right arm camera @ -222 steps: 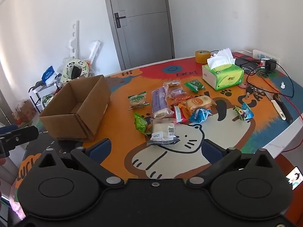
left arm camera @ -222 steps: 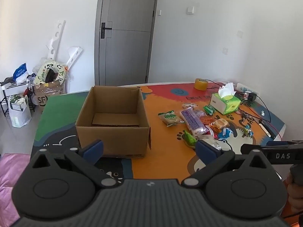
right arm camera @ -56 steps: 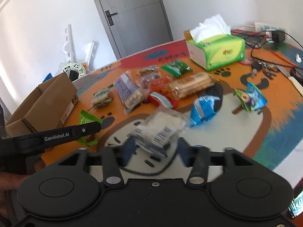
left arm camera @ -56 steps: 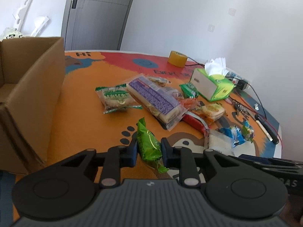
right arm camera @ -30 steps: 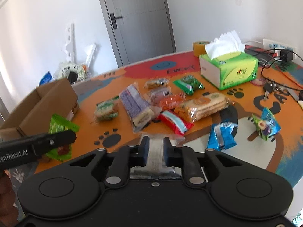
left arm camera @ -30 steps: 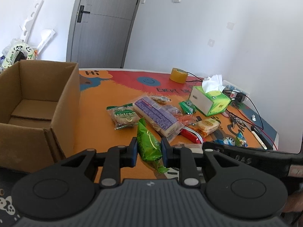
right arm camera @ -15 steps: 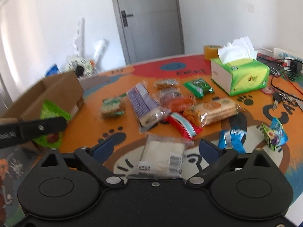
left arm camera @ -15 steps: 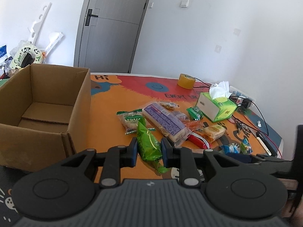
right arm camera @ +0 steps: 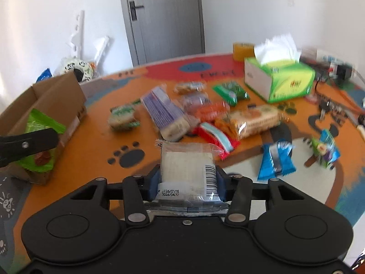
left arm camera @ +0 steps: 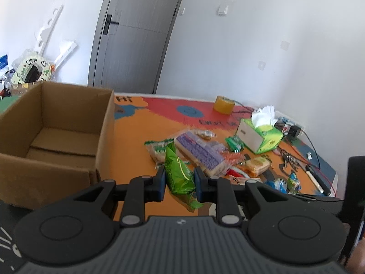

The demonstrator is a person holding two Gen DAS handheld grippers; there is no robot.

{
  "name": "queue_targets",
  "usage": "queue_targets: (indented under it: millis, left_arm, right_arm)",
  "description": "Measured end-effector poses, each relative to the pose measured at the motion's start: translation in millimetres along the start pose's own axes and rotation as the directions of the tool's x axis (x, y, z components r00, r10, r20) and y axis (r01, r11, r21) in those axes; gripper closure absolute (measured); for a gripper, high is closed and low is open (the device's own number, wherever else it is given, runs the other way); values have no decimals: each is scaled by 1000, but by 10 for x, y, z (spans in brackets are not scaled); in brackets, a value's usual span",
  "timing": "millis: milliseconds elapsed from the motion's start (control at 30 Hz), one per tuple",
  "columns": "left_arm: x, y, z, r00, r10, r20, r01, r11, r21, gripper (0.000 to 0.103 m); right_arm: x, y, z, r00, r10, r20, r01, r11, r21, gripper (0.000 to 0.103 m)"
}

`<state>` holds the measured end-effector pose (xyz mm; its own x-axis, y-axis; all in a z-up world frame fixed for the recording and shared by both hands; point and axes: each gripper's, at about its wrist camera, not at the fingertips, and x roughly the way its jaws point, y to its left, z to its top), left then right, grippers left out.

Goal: Organize snacks
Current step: 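Lift the green snack bag with the left tool while the right tool lifts the white bread bag, then carry both bags over the cardboard box and open both tools to drop them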

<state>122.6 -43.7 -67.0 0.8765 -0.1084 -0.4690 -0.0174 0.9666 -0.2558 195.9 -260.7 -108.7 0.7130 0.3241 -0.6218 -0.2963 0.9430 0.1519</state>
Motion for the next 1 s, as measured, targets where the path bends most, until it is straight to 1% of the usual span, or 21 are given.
queue_targets:
  millis: [33,67,167,300,433,667,800,1000]
  left_arm:
    - [-25,3,18,1000,0,10,0,1000,0,79]
    - [-59,8,44,1000,1,22,-1,1000,-1,79]
    - [-146,35,120,999,4,53,-4,1000,2,79]
    - [-256,128,224,996,25,90,-25,1000,-5,79]
    - [-333,278,304,991,63,119,-61,998,-21,79]
    - [-392,600,392,983,123,135,-116,991,-62,79]
    - [-386,762,419,980,144,134,-135,988,-77,79]
    - [-334,1003,439,979,167,120,-154,982,-109,79]
  right_arm:
    - [-47,21,31,1000,13,11,-13,1000,4,55]
    - [-75,44,83,1000,7,17,-7,1000,3,55]
    - [-181,177,201,998,25,65,-24,1000,-15,55]
    - [-299,335,330,989,85,119,-83,996,-19,55]
    - [-355,519,436,977,144,157,-139,990,-37,55]
    - [-279,811,562,960,219,172,-211,976,-61,55]
    - [-212,980,614,950,262,170,-253,965,-74,55]
    - [-104,1219,675,941,300,157,-289,953,-94,55]
